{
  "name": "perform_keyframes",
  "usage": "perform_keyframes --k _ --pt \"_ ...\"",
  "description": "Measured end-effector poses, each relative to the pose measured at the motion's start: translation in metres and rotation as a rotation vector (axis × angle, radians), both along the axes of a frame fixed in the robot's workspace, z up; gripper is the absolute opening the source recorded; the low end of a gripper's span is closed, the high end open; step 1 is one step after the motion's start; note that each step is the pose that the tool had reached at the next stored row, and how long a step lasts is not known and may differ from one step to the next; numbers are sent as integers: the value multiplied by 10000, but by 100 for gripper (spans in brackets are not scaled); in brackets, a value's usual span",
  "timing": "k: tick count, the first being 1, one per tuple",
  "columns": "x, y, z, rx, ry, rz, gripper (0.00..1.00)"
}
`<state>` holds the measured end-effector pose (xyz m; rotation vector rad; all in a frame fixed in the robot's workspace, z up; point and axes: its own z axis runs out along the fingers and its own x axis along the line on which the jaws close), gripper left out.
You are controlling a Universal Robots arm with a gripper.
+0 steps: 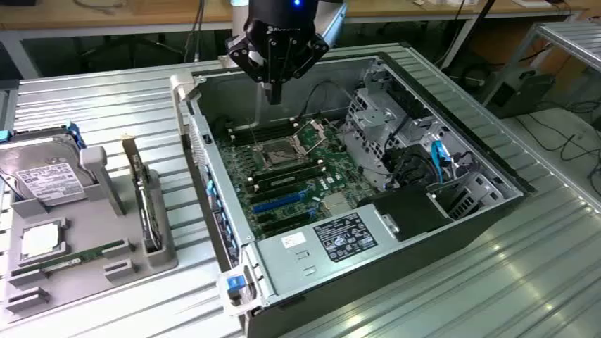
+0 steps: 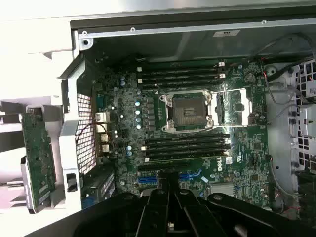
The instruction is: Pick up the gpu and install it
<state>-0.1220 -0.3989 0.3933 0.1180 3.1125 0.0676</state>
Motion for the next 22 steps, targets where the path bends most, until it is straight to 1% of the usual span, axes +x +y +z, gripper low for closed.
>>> perform_keyframes --k 10,12,15,17,20,22 --pt "-12 -2 0 -1 0 -2 11" --pt "-73 -27 0 0 -1 0 11" --pt "-189 -77 -1 0 -2 -1 11" --pt "-297 -113 0 0 -1 0 11" --pt "-418 -144 -1 1 -2 -1 11" --pt "-539 -168 0 -1 -1 0 11"
